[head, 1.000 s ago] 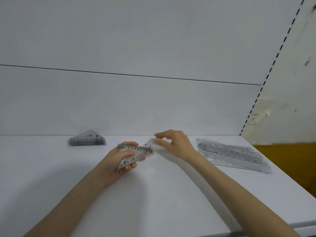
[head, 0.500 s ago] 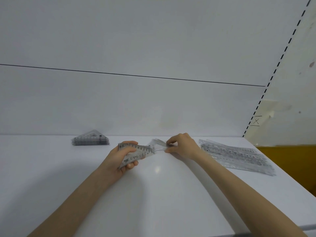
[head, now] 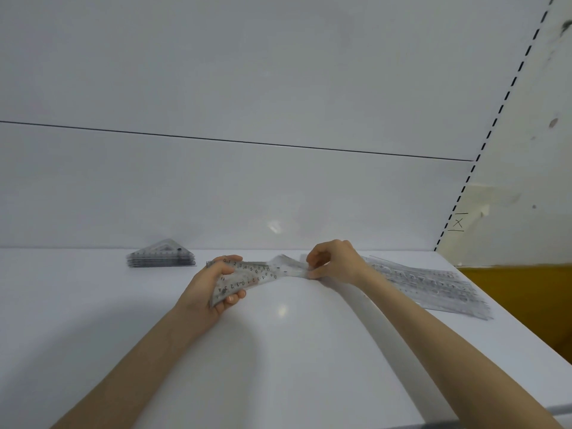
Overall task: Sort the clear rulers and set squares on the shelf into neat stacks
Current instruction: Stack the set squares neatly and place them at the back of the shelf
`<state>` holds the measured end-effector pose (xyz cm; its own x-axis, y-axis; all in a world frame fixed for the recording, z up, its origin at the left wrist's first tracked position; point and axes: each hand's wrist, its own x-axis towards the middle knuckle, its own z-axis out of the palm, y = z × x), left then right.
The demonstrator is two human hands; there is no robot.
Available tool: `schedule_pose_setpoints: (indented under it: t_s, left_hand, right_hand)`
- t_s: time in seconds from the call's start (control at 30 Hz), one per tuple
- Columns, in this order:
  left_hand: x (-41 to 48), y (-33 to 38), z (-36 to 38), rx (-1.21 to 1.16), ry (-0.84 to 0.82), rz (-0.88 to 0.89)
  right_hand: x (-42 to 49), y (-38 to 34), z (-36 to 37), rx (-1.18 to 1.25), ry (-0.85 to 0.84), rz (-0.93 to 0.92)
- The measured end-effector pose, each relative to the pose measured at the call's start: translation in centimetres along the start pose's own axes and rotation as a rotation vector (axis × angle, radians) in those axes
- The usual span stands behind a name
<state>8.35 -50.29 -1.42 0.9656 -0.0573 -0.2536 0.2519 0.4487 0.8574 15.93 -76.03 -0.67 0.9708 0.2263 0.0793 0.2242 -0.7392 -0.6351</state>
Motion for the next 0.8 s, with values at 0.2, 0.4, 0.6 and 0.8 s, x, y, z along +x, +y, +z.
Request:
schedule_pose_setpoints:
  t_s: [0.2, 0.4, 0.6, 0.8]
  left_hand:
    - [-0.1, 0.1, -0.1, -0.064, 0.005, -0.009]
    - [-0.1, 0.2, -0.4, -0.084, 0.068, 0.035]
    - [-0.3, 0.3, -0.2, -0.076, 0.066, 0.043]
    - [-1.1, 0.1, 0.4, -0.030, -0.082, -0.039]
  right_hand:
    - [-0.1, 0.7, -0.3, -0.017, -0.019, 0.029]
    - [-0.7, 0.8, -0.9, 0.152, 0.020, 0.078]
    - [-1.5, -1.2, -1.8, 0.484, -0.035, -0.066]
    - [-1.6, -5.4, 1.2, 0.428, -0.193, -0.210]
